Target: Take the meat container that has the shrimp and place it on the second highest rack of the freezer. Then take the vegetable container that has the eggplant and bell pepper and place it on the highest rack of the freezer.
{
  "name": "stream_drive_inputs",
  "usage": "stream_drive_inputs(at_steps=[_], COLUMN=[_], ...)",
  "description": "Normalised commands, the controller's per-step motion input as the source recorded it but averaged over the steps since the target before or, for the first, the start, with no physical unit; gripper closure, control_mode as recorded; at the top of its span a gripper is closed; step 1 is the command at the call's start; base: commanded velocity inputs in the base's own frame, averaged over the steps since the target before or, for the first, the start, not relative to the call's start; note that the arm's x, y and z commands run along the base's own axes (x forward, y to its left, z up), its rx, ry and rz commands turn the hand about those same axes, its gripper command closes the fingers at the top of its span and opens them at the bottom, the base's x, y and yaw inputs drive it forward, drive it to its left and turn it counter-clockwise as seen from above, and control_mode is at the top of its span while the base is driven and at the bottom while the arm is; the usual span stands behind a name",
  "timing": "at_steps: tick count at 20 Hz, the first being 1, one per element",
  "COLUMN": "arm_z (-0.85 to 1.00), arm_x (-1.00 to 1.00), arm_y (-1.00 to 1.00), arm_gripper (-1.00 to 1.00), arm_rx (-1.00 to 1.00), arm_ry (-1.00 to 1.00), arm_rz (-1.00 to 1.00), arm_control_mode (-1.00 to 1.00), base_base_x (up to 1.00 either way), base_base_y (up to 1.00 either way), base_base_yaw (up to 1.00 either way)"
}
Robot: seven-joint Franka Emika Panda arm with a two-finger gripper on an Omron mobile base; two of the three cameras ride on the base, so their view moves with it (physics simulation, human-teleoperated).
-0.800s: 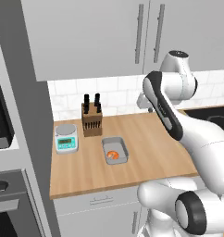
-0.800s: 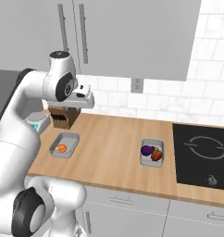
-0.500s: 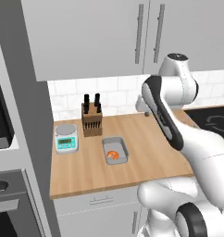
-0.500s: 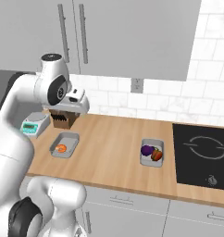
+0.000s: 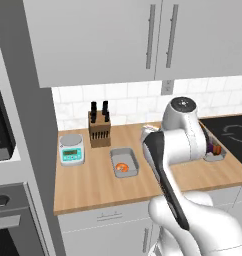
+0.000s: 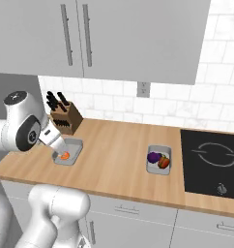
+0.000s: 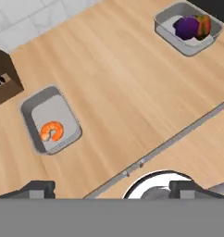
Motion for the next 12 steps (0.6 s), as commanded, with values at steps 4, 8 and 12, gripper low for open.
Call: stream_drive_inputs(at_steps=[4,8,12], arm_z=[-0.34,-0.06,0.00], arm_x=[-0.21,0.26,0.77], arm_y=[0.24,0.25,0.15], arm_gripper=[-1.00,-1.00,-1.00], arm_rx=[0.30,0.25,0.18], arm_ry=[0.01,0.15,0.34], arm_rz=[-0.69,-0.49,-0.24], arm_control_mode=[-1.00,-1.00,-1.00], base_base_x=[0.00,0.00,0.00], base_base_y=[0.00,0.00,0.00], base_base_yaw=[0.00,0.00,0.00])
